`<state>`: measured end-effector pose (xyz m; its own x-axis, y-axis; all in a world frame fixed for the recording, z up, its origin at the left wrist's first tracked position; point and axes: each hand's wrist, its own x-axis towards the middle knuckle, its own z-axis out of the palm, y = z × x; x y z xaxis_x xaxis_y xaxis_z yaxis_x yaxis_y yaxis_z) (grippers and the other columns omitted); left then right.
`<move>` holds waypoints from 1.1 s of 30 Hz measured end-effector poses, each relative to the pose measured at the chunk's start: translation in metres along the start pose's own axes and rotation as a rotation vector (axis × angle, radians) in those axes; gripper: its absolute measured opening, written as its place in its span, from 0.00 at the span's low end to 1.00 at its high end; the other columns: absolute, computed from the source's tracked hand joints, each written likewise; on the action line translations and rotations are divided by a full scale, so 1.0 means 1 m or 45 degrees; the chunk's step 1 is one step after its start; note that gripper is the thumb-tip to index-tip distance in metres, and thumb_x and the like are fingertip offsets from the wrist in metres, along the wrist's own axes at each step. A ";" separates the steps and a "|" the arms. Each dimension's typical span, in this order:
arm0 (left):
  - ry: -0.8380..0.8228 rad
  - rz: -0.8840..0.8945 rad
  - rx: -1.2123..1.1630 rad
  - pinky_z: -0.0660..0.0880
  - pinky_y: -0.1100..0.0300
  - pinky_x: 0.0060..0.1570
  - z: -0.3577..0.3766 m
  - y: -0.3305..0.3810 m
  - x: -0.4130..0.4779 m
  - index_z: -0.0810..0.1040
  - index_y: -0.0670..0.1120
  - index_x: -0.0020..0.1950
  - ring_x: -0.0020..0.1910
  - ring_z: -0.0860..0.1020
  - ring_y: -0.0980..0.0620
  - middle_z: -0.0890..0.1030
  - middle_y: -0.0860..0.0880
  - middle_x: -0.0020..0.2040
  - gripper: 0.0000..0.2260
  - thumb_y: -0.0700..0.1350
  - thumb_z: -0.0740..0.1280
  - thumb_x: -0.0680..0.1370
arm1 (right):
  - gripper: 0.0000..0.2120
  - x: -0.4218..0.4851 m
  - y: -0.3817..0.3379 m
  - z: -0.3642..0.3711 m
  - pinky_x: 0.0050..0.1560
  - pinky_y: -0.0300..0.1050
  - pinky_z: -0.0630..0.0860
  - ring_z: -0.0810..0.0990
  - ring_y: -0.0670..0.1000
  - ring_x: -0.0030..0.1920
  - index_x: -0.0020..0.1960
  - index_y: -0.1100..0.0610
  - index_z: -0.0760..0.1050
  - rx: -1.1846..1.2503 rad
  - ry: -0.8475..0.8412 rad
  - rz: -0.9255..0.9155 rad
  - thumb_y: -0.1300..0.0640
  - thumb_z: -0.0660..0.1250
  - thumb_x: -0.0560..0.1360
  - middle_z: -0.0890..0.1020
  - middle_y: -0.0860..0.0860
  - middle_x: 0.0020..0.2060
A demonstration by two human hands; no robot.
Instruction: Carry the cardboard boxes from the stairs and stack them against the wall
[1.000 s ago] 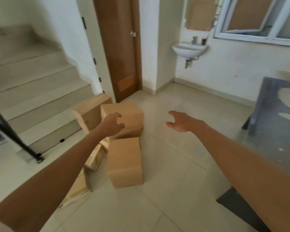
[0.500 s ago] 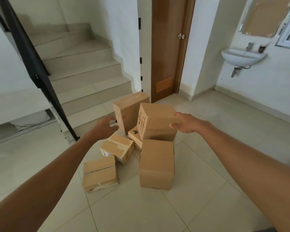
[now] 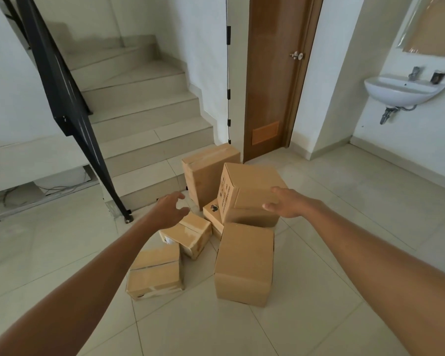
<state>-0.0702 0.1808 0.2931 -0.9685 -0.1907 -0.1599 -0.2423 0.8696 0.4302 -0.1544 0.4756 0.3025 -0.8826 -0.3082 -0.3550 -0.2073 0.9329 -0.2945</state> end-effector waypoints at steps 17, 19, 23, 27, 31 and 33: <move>-0.114 -0.207 -0.036 0.70 0.55 0.63 0.055 0.069 0.145 0.69 0.44 0.69 0.65 0.72 0.46 0.73 0.43 0.67 0.20 0.48 0.64 0.79 | 0.32 0.169 0.091 -0.062 0.70 0.56 0.66 0.64 0.58 0.73 0.77 0.54 0.55 0.019 -0.104 -0.046 0.42 0.60 0.79 0.63 0.55 0.75; -0.114 -0.200 -0.037 0.70 0.54 0.63 0.055 0.071 0.180 0.70 0.44 0.69 0.65 0.72 0.46 0.73 0.43 0.67 0.20 0.49 0.64 0.79 | 0.32 0.201 0.096 -0.069 0.70 0.56 0.66 0.64 0.58 0.73 0.77 0.54 0.55 0.006 -0.130 -0.047 0.42 0.60 0.79 0.63 0.55 0.75; -0.075 -0.184 -0.080 0.69 0.56 0.62 0.053 0.076 0.265 0.72 0.44 0.68 0.65 0.72 0.47 0.73 0.45 0.68 0.18 0.48 0.64 0.79 | 0.33 0.273 0.108 -0.091 0.70 0.56 0.65 0.64 0.58 0.73 0.77 0.55 0.54 0.030 -0.134 -0.003 0.41 0.60 0.79 0.62 0.55 0.75; -0.147 -0.145 -0.034 0.69 0.58 0.62 0.051 0.088 0.347 0.71 0.43 0.69 0.65 0.73 0.47 0.73 0.45 0.68 0.20 0.50 0.64 0.80 | 0.33 0.339 0.121 -0.119 0.70 0.54 0.66 0.65 0.57 0.73 0.78 0.56 0.54 0.054 -0.131 0.027 0.43 0.60 0.80 0.63 0.55 0.75; -0.196 -0.142 -0.074 0.69 0.60 0.57 0.050 0.099 0.404 0.73 0.43 0.67 0.62 0.75 0.47 0.76 0.44 0.64 0.18 0.49 0.64 0.80 | 0.32 0.389 0.131 -0.136 0.68 0.53 0.67 0.66 0.57 0.72 0.77 0.57 0.54 0.109 -0.171 0.041 0.43 0.60 0.80 0.63 0.56 0.74; -0.205 -0.181 -0.120 0.69 0.58 0.59 0.053 0.106 0.434 0.73 0.42 0.67 0.63 0.74 0.46 0.76 0.43 0.65 0.18 0.47 0.64 0.79 | 0.32 0.417 0.140 -0.141 0.68 0.53 0.66 0.65 0.57 0.72 0.77 0.56 0.54 0.155 -0.198 0.056 0.43 0.59 0.80 0.63 0.56 0.75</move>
<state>-0.5130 0.2142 0.2216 -0.9045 -0.2268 -0.3611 -0.3872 0.7916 0.4728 -0.6112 0.5042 0.2378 -0.8117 -0.3019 -0.5001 -0.1096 0.9196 -0.3772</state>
